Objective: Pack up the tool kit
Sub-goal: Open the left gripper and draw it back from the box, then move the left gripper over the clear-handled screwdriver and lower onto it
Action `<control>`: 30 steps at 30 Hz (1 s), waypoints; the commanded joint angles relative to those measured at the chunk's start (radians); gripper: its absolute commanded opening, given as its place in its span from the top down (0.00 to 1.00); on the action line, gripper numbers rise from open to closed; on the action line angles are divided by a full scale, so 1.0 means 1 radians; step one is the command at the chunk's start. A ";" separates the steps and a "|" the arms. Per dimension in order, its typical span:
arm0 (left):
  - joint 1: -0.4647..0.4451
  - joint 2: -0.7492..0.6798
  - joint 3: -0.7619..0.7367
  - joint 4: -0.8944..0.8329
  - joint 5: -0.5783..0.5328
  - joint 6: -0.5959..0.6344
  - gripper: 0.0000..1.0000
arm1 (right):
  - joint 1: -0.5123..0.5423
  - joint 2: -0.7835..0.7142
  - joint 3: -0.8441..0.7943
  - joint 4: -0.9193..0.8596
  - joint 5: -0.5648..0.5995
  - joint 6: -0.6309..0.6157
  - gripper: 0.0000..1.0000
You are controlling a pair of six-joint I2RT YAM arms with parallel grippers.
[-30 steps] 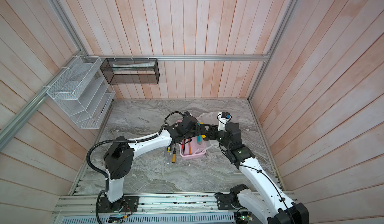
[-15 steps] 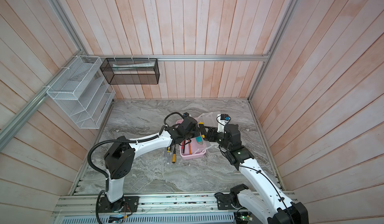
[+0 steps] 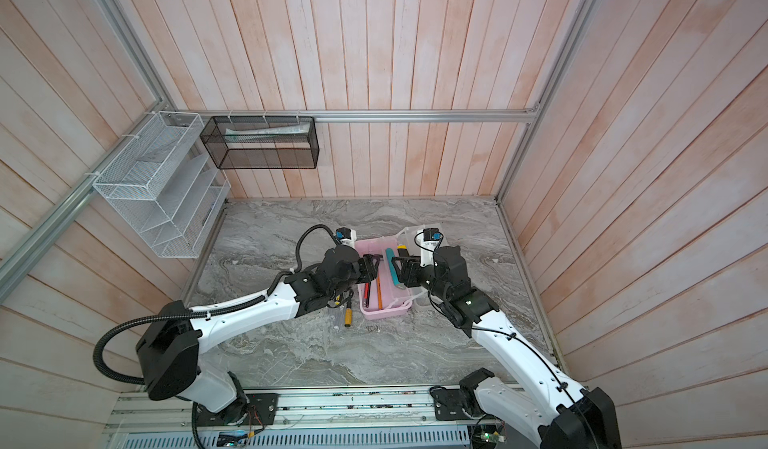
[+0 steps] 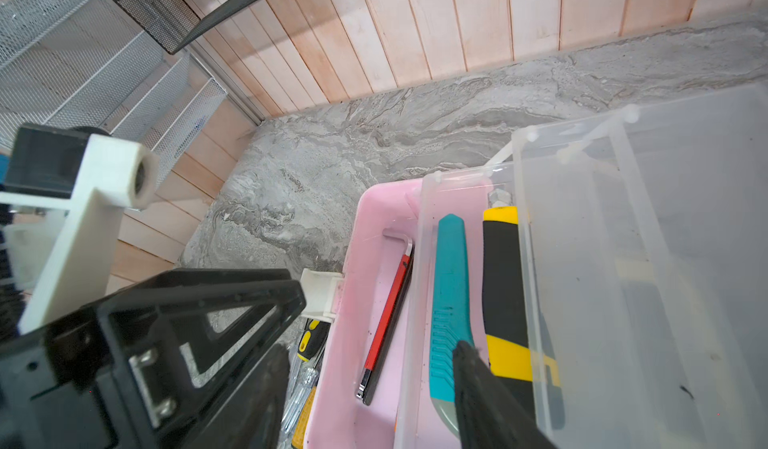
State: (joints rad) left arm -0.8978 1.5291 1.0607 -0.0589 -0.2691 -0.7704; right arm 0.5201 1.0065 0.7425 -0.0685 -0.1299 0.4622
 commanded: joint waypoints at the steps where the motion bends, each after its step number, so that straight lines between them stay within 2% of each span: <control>1: -0.002 -0.091 -0.061 -0.026 -0.089 0.050 0.39 | 0.041 0.002 0.043 -0.049 0.088 -0.028 0.39; 7: 0.007 -0.209 -0.152 -0.210 -0.196 0.055 0.39 | 0.091 0.016 0.035 -0.033 0.115 0.002 0.41; 9: 0.023 -0.234 -0.192 -0.245 -0.200 0.038 0.40 | 0.092 0.035 0.042 -0.038 0.111 0.010 0.42; 17: 0.078 -0.250 -0.334 -0.236 -0.130 -0.038 0.44 | 0.097 0.072 0.026 -0.006 0.088 0.043 0.43; 30: 0.079 -0.147 -0.364 -0.170 -0.044 -0.032 0.57 | 0.098 0.035 -0.034 0.035 0.076 0.079 0.44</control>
State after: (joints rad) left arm -0.8227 1.3640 0.7166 -0.2611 -0.3340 -0.7933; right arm 0.6102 1.0588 0.7296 -0.0490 -0.0498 0.5247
